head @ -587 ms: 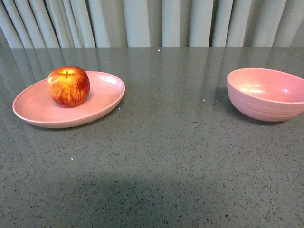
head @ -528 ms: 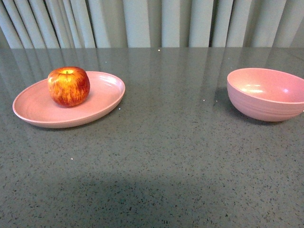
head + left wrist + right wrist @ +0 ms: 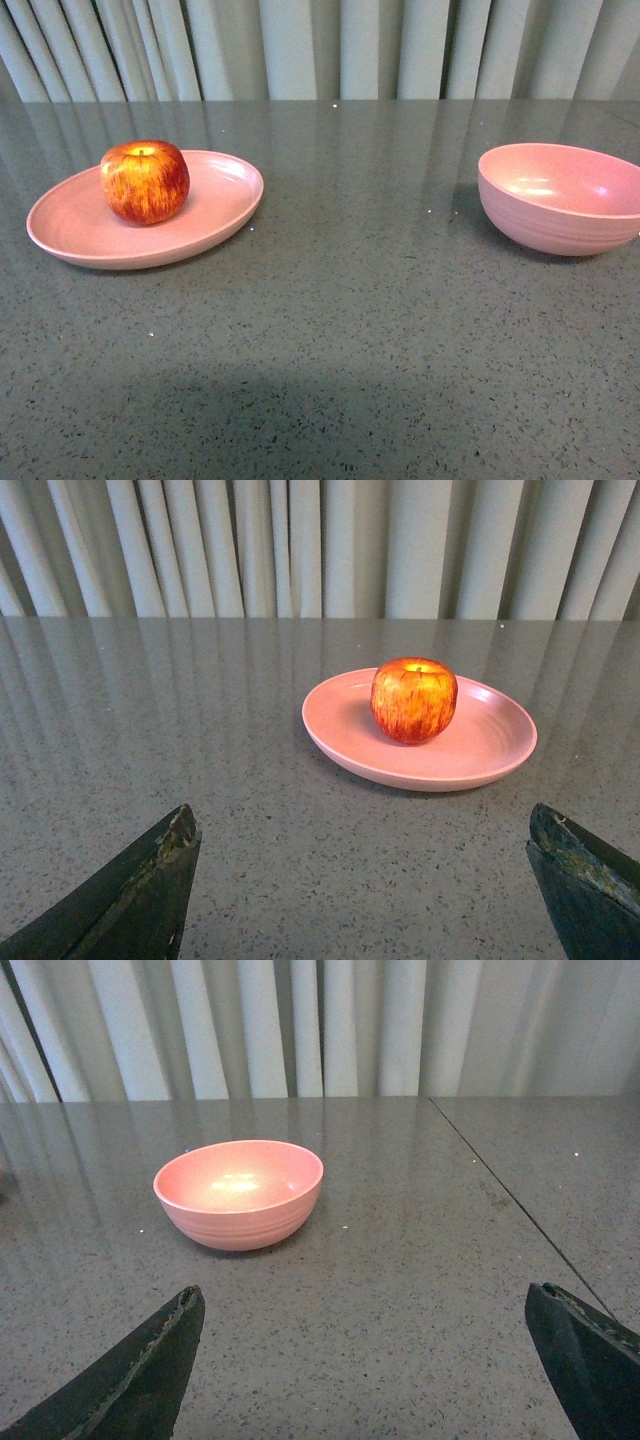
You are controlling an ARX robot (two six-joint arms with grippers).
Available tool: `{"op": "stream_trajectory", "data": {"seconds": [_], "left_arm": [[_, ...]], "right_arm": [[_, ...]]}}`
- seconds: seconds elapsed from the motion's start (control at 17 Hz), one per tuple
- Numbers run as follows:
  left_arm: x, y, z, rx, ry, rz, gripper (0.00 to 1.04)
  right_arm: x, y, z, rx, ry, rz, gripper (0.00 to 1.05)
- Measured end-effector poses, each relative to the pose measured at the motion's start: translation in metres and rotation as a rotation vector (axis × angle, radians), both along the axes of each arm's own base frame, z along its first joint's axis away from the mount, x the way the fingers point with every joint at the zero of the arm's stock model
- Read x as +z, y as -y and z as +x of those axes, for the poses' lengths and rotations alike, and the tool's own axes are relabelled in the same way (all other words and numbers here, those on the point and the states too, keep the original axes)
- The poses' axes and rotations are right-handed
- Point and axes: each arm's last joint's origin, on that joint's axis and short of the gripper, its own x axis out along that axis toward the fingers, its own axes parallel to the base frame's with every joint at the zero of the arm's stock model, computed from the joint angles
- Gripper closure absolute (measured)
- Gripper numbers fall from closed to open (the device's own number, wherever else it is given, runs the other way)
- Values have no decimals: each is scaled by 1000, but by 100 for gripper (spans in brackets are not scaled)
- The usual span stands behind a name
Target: Move apple from plate to bowl
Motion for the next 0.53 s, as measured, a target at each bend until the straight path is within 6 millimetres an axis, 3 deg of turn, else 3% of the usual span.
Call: {"op": "stream_trajectory", "data": {"seconds": [0.53], "left_arm": [[0,0,0,0,0,0,7]], "right_arm": [[0,0,0,0,0,0,7]]}}
